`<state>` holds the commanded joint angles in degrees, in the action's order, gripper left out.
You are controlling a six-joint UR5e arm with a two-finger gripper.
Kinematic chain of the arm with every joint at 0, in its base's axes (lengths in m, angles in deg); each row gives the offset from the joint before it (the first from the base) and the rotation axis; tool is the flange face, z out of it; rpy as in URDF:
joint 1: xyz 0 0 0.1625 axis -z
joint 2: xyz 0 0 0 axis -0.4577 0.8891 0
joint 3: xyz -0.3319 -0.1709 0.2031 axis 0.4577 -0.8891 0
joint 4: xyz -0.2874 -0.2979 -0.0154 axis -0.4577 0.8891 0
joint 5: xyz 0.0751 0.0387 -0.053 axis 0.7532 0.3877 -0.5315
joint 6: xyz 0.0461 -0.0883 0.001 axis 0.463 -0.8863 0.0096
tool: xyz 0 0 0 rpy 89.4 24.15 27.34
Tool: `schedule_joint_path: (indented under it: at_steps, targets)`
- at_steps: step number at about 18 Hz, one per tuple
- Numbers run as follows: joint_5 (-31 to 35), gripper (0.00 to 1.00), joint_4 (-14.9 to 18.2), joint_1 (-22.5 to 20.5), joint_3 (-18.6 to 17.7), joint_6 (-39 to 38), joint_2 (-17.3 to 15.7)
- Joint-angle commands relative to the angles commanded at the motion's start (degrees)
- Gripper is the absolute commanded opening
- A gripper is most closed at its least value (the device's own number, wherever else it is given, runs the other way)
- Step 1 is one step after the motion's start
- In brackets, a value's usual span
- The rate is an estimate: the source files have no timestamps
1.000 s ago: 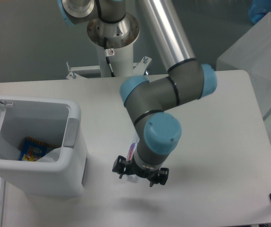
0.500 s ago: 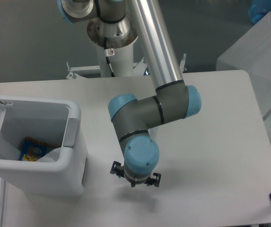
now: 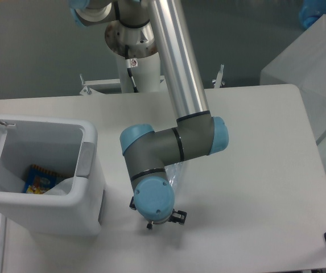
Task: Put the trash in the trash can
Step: 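Lower the gripper around the bottle, close on it, and lift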
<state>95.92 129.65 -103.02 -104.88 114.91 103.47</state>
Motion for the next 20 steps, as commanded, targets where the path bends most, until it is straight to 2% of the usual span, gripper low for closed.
schedule_joint_path:
  at_steps: [4, 6, 13, 17, 20]
  targets:
    - [1.23, 0.62, 0.35, 0.61, -0.62, 0.0, -0.18]
    - [1.93, 0.54, 0.61, 0.7, -0.71, 0.0, -0.09]
    - [1.93, 0.02, 1.05, 0.7, -0.44, 0.0, -0.7]
    - [1.76, 0.0, 0.79, 0.62, 0.52, 0.09, -1.05]
    - [1.06, 0.0, 0.62, -0.17, 1.92, 0.53, -2.89]
